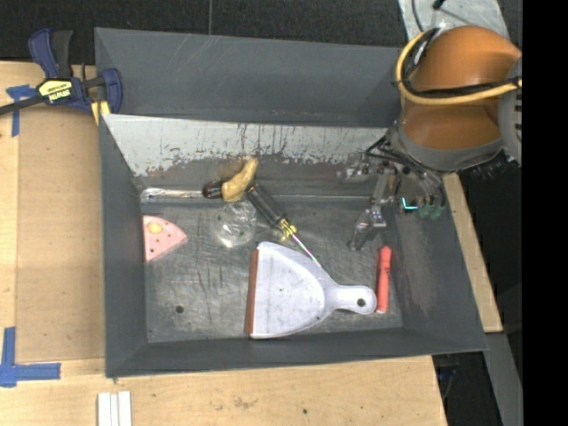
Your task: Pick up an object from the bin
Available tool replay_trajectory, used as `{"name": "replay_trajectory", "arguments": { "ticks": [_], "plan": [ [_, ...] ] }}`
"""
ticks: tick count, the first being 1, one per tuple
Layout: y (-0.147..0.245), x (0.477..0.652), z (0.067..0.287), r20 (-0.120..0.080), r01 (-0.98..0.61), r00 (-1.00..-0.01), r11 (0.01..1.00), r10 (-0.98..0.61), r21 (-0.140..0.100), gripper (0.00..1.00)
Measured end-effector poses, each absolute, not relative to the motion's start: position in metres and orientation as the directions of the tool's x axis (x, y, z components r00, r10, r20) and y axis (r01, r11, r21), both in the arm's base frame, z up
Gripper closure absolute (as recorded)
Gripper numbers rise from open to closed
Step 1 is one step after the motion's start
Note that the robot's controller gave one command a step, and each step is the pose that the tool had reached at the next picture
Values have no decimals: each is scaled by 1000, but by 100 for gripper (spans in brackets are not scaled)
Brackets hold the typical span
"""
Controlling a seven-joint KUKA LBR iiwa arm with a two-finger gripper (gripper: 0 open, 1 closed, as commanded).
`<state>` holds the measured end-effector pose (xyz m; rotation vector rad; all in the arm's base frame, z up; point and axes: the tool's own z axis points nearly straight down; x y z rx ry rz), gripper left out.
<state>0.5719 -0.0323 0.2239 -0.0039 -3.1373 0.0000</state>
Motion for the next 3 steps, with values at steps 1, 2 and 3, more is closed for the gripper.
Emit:
{"name": "replay_trajectory", "arguments": {
  "ticks": [1,2,3],
  "plan": [
    [-32,573,228,-4,2,-1000,1000,2,0,0],
    [-20,560,187,-11,-30,-999,1000,-30,-2,0],
    [-12,569,128,-8,-169,-986,986,-169,-1,0]
  ]
}}
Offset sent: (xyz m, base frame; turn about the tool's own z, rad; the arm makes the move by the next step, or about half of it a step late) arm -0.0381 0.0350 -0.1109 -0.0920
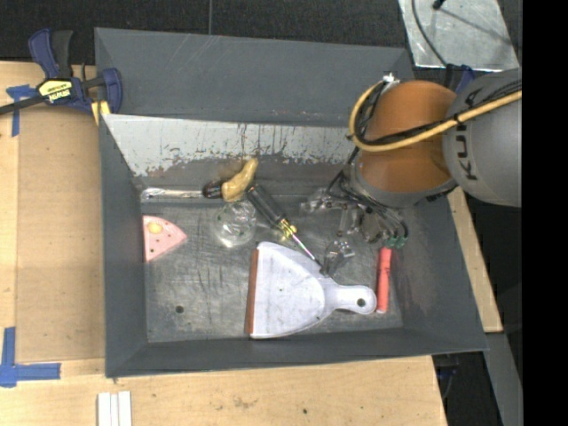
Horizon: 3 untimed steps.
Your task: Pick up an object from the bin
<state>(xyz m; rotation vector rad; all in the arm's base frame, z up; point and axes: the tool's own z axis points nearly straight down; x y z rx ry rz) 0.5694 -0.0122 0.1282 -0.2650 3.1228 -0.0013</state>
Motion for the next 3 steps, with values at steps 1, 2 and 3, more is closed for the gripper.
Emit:
{"name": "replay_trajectory", "arguments": {
  "ticks": [1,2,3],
  "plan": [
    [-11,572,115,-6,-183,-983,983,-183,-1,0],
    [-13,582,108,5,-83,-997,997,-83,2,0],
    [6,573,91,-7,-228,-974,974,-228,-3,0]
  ]
}}
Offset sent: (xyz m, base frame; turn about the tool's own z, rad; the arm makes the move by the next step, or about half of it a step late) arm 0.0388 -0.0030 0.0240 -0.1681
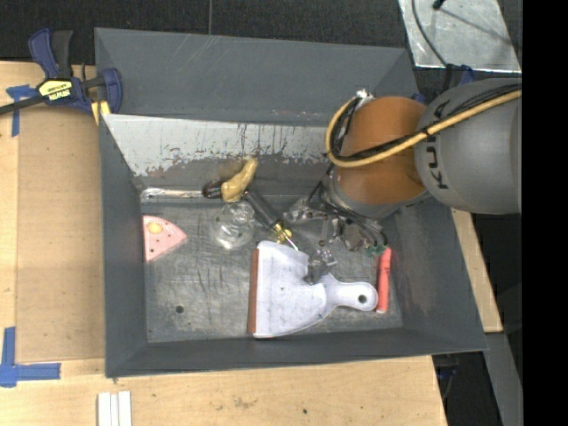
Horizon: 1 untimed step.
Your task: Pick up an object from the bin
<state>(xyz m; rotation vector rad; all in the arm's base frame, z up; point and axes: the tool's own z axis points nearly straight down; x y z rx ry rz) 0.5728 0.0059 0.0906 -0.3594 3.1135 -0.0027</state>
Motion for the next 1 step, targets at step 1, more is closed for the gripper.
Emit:
{"name": "replay_trajectory", "arguments": {
  "ticks": [1],
  "plan": [
    [17,585,80,-1,-243,-970,970,-243,0,0]
  ]
}}
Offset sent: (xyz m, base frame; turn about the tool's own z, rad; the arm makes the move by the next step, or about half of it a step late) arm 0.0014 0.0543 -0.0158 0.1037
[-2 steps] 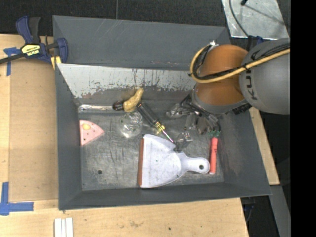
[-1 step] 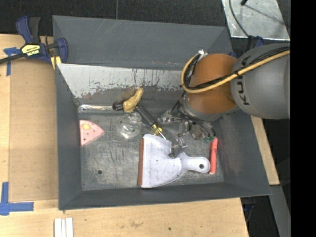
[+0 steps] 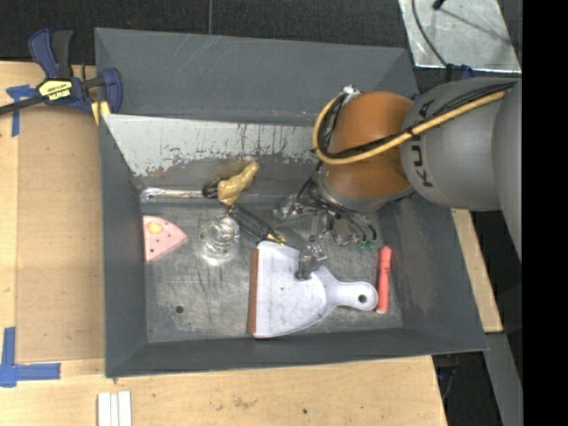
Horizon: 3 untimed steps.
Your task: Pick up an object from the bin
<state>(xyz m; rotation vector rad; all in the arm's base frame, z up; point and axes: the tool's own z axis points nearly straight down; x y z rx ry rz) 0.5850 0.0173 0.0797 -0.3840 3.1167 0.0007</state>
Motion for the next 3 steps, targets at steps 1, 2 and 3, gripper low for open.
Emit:
{"name": "replay_trajectory", "arguments": {
  "ticks": [1,2,3],
  "plan": [
    [60,581,81,-26,-123,-992,992,-123,-1,100],
    [60,581,81,-26,-123,-992,992,-123,-1,100],
    [60,587,118,-1,-119,-993,993,-119,0,100]
  ]
}}
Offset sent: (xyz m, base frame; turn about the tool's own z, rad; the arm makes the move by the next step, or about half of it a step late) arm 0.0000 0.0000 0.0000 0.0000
